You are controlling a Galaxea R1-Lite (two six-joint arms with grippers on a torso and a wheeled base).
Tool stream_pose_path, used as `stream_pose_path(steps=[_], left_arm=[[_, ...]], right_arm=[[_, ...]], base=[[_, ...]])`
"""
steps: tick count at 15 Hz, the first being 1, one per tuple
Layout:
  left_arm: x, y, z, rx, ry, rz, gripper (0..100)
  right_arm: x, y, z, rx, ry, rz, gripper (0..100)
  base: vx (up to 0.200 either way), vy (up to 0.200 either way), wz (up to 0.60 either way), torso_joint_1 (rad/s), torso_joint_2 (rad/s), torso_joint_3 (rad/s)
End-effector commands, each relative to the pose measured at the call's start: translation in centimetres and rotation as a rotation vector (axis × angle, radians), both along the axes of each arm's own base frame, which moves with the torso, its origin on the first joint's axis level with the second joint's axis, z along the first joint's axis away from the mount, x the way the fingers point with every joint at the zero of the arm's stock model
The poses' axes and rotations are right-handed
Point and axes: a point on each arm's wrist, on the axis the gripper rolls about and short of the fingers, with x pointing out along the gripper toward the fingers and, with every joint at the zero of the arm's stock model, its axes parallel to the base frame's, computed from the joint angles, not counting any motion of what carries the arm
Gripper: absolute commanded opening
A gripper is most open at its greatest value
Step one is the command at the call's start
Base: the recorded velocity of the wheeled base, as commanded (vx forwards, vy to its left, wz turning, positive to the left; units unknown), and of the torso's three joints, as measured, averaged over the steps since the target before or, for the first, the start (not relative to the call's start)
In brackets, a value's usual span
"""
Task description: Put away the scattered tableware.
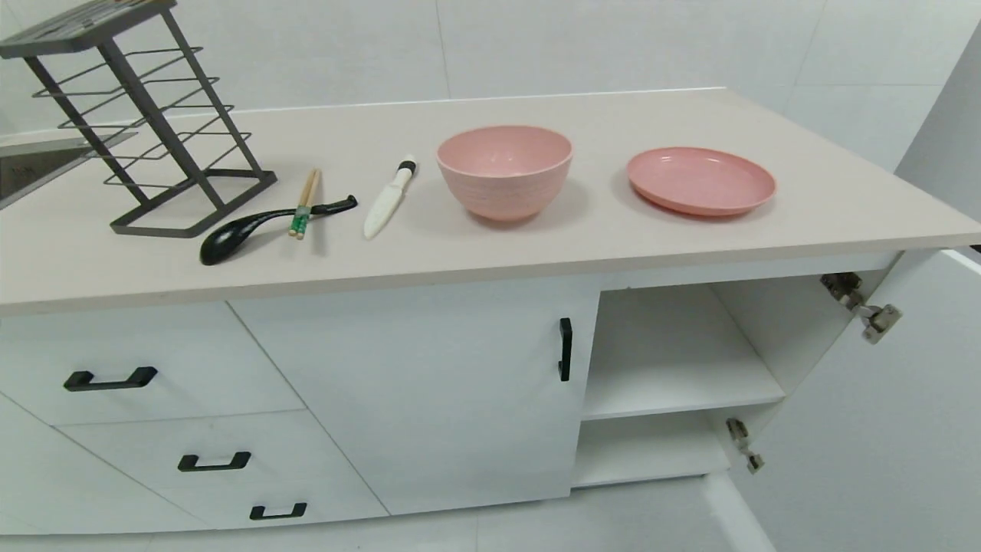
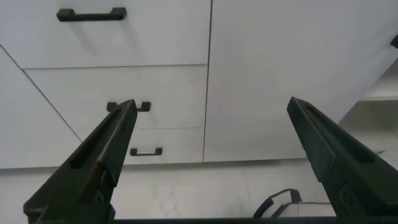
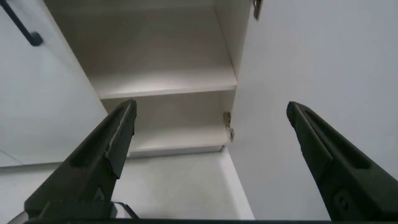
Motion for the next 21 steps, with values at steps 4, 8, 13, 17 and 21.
stream_pose_path(steps=[4, 8, 13, 17, 21], left_arm=[[0.02, 0.00, -0.04, -0.002, 0.003, 0.001, 100], [0.01, 0.00, 0.01, -0.001, 0.002, 0.001, 100], [0.01, 0.01, 0.01, -0.001, 0.002, 0.002, 100], [0.01, 0.00, 0.01, -0.001, 0.002, 0.001, 100], [0.01, 0.00, 0.01, 0.001, 0.002, 0.001, 100]], right_arm=[[0.01, 0.00, 0.00, -0.001, 0.001, 0.000, 100], [0.01, 0.00, 0.00, -0.001, 0.001, 0.000, 100], [0.01, 0.00, 0.00, -0.001, 0.001, 0.000, 100], [0.01, 0.00, 0.00, -0.001, 0.001, 0.002, 100], [0.01, 0.01, 0.00, -0.003, 0.001, 0.005, 100]], base=[[0.000, 0.000, 0.00, 0.185, -0.47, -0.207], [0.000, 0.000, 0.00, 0.247, -0.49, -0.226], [0.000, 0.000, 0.00, 0.321, -0.50, -0.246], [0.000, 0.000, 0.00, 0.284, -0.53, -0.259], [0.000, 0.000, 0.00, 0.292, -0.57, -0.275]])
